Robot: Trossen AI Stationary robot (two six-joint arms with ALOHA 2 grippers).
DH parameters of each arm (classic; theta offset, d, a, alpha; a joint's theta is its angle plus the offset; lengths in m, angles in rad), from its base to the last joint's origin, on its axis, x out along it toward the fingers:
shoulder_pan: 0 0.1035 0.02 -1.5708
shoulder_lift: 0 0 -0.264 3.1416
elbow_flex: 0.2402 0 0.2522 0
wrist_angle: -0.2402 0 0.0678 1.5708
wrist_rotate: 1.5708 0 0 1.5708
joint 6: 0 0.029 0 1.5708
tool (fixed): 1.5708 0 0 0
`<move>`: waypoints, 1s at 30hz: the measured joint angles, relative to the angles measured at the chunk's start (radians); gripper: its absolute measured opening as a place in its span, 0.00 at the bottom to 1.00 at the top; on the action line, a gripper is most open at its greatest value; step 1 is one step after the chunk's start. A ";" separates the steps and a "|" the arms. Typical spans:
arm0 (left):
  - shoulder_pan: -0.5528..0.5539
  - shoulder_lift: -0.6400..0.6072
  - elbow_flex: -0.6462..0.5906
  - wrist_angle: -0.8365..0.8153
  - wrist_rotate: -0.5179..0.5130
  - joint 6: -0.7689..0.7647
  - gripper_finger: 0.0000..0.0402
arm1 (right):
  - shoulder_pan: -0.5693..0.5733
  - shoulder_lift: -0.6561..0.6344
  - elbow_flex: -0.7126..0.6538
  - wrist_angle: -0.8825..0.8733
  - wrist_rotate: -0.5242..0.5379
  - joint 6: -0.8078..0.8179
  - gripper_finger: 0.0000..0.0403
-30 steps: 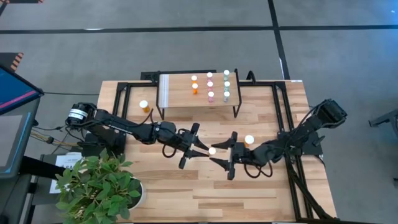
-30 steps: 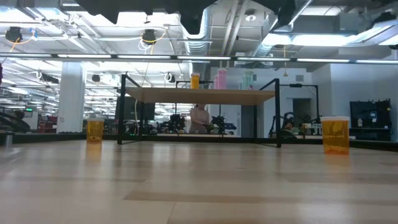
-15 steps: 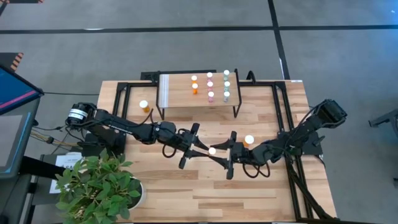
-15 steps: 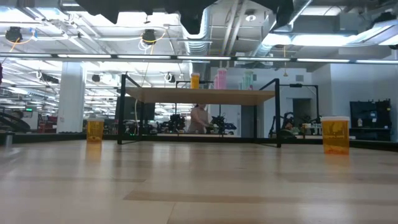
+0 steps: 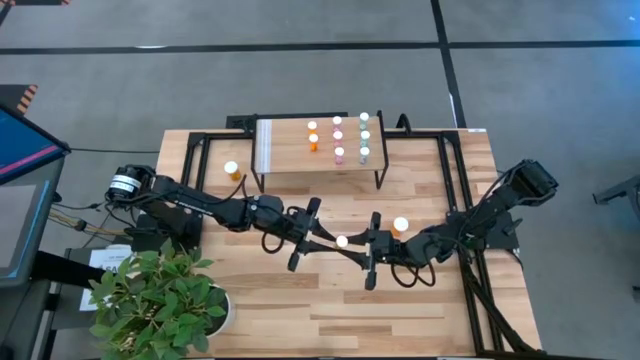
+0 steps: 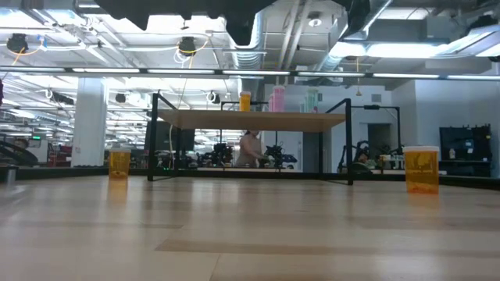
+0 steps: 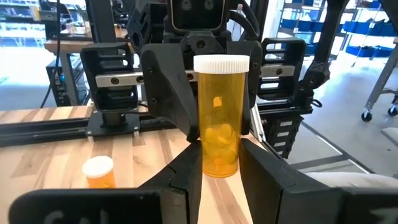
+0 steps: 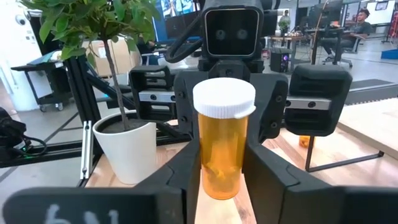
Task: Pick and place medicine bottles onto shelf by color
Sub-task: Align the small orange pill bottle with the other small orange pill bottles on the shelf
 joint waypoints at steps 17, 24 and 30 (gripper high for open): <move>0.000 0.000 0.001 -0.044 0.002 -0.033 0.34 | 0.012 0.000 -0.001 -0.024 0.000 -0.038 0.31; 0.032 -0.079 0.001 -0.186 -0.022 -0.042 0.42 | 0.019 0.000 -0.001 -0.047 0.001 -0.035 0.31; 0.011 -0.096 0.001 -0.167 -0.029 -0.050 0.45 | 0.006 0.000 -0.001 -0.123 0.001 0.004 0.31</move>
